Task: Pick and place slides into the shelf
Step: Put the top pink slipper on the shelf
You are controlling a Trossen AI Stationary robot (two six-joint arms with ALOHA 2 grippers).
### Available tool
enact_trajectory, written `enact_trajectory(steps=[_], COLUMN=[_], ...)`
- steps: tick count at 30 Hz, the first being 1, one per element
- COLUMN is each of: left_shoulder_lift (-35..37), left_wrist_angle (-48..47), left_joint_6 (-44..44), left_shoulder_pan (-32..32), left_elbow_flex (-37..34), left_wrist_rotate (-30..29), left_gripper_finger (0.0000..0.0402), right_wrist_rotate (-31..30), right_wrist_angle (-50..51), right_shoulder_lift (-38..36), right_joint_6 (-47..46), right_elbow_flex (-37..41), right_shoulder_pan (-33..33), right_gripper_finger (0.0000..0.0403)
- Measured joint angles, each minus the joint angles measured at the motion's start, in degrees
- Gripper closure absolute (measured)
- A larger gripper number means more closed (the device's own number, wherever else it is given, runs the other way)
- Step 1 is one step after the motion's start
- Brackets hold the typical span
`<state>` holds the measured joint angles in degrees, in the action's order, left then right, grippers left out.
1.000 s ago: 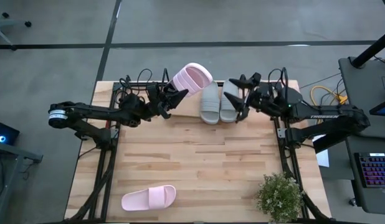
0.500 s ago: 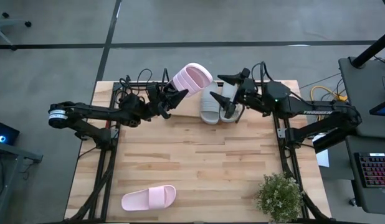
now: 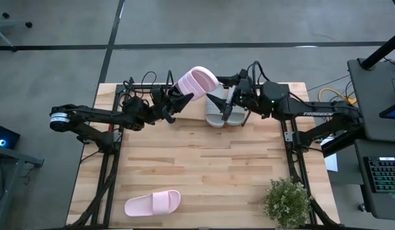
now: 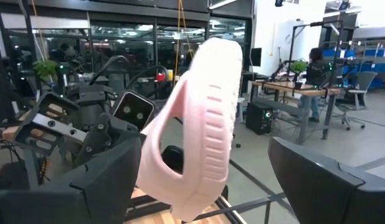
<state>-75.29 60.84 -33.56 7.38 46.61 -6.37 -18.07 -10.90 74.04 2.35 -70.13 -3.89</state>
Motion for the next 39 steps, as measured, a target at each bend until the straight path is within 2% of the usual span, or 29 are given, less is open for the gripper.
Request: enact_trajectory(steps=[26, 39], left_shoulder_lift=[0.0, 0.1], left_wrist_angle=[0.2, 0.5], left_joint_6=[1.3, 1.3], left_shoulder_pan=[-0.1, -0.1], left_elbow_flex=[0.4, 0.4], left_wrist_rotate=[0.6, 0.5], left_gripper_finger=[0.0401, 0.0401], right_wrist_rotate=[0.0, -0.1], right_wrist_angle=[-4.4, -9.0], right_shoulder_lift=[0.0, 3.7], right_joint_6=[-2.6, -2.9], right_elbow_flex=[0.0, 0.0], right_shoulder_pan=[-2.2, -2.2], right_gripper_finger=[0.0076, 0.0076])
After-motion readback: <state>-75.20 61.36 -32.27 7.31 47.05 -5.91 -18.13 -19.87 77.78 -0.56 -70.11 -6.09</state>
